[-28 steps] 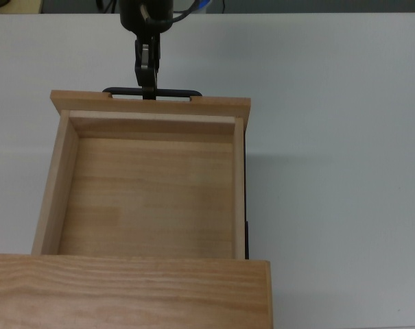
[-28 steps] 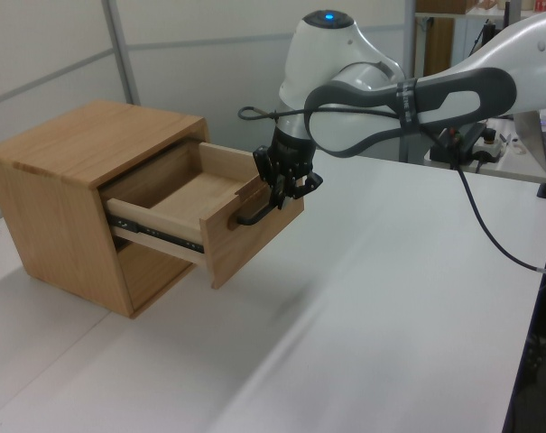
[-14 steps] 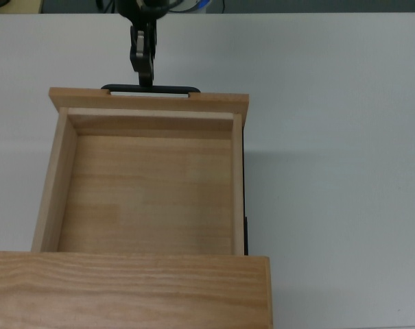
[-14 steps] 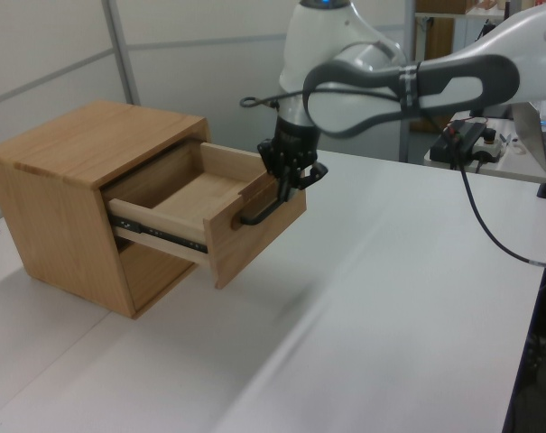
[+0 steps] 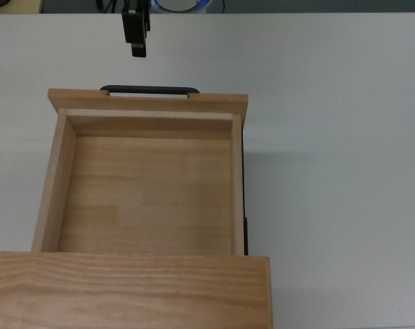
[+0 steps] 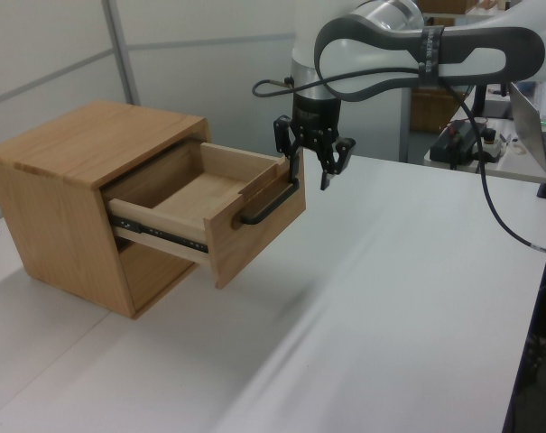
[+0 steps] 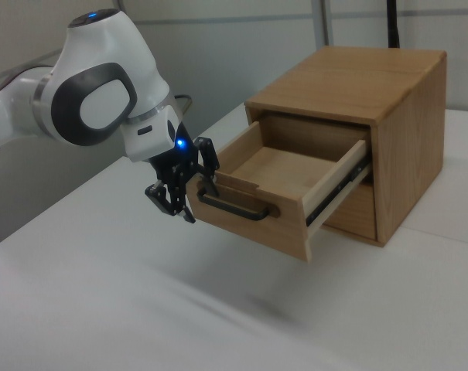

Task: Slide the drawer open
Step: 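Open the gripper to release the handle and lift away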

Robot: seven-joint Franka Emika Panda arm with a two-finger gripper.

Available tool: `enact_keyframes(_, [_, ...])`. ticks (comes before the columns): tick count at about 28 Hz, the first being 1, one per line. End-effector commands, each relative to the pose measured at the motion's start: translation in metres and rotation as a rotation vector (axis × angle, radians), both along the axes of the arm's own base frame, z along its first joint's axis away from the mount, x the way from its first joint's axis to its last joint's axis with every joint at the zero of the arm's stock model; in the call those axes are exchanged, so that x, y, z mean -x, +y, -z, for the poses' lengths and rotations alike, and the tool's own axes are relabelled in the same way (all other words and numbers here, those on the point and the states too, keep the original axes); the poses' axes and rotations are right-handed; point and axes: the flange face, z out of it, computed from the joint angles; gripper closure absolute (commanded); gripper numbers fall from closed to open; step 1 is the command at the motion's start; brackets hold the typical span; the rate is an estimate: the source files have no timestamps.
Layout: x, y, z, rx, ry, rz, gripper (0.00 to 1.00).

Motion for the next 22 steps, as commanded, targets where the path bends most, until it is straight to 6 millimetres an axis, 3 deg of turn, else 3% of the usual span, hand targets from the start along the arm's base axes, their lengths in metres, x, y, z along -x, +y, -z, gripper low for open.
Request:
enact_keyframes(1, [0.009, 0.007, -0.001, 0.015, 0.059, -0.119, 0.00])
enact_keyframes(9, [0.014, 0.013, 0.004, 0.043, 0.120, -0.363, 0.00])
enact_keyframes(22, [0.014, 0.022, 0.007, 0.102, 0.156, -0.899, 0.00])
